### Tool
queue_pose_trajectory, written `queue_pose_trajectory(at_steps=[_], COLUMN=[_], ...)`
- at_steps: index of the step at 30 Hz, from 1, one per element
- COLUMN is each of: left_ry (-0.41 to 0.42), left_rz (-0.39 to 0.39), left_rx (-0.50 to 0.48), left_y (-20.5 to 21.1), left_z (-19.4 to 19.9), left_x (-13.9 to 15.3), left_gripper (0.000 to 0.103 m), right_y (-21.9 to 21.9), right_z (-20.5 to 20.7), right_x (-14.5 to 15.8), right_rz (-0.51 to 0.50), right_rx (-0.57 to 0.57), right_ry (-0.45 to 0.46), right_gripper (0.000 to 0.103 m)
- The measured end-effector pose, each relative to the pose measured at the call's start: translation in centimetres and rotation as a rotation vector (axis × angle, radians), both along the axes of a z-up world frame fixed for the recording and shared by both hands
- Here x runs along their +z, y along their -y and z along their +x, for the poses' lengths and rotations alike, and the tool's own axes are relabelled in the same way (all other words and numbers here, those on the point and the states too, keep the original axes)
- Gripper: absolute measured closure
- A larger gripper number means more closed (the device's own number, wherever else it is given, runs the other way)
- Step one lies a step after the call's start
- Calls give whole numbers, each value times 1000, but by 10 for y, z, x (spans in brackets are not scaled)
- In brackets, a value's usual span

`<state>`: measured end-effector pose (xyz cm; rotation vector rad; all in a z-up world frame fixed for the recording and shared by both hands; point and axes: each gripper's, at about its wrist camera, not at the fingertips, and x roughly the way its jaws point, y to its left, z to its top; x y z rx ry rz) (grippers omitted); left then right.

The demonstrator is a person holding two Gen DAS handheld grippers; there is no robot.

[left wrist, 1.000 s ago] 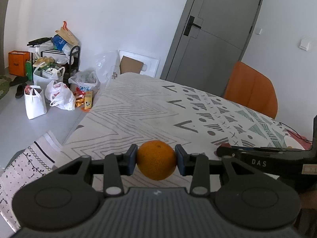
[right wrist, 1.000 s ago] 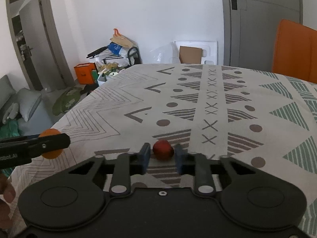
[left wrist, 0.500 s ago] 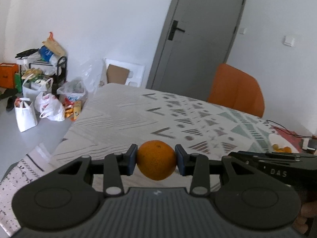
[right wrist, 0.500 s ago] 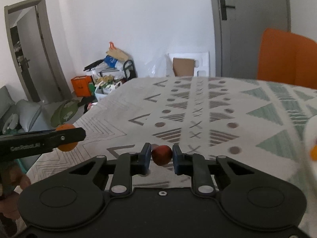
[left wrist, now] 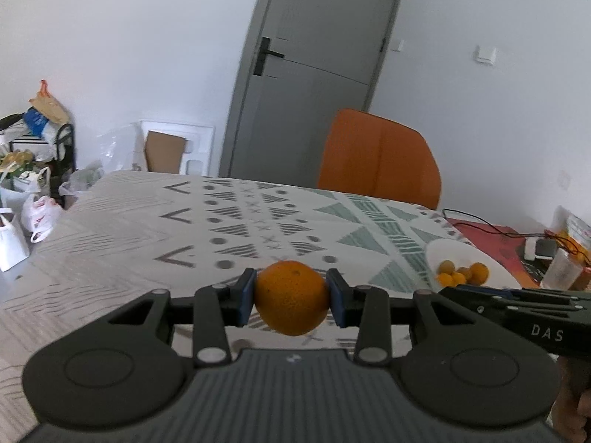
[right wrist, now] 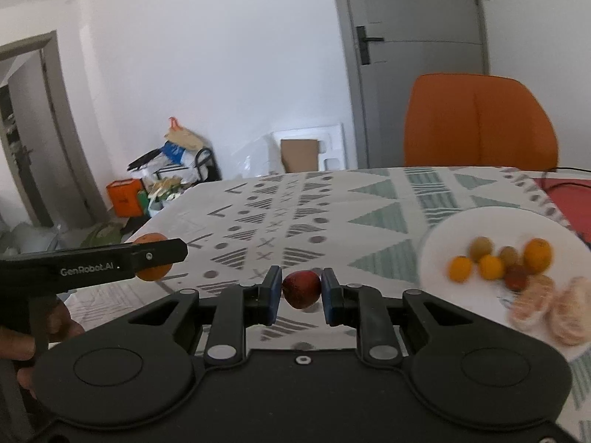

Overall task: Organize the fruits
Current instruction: 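Carry the large orange and plum to the plate while both tools open to release them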

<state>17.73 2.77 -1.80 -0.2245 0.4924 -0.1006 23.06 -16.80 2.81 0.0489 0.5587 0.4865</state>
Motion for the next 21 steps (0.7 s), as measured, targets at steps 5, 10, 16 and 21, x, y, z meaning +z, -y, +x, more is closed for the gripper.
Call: queue_pose_trajectory(at_steps=[5, 10, 16, 21], left_ry=[7, 12, 8, -5], left_rz=[16, 26, 39, 52], left_rx=[-29, -55, -85, -119], left_y=[23, 46, 72, 96], left_z=[5, 14, 29, 41], left_x=[7, 12, 13, 10], left_gripper=[64, 64, 64, 64], right_y=[29, 56, 85, 107], right_z=[0, -1, 1, 4], right_x=[0, -1, -5, -13], right_rz=[24, 38, 55, 66], right_rx=[-37, -73, -124, -159], right_ry=[5, 5, -2, -21], right_gripper=[82, 82, 82, 82])
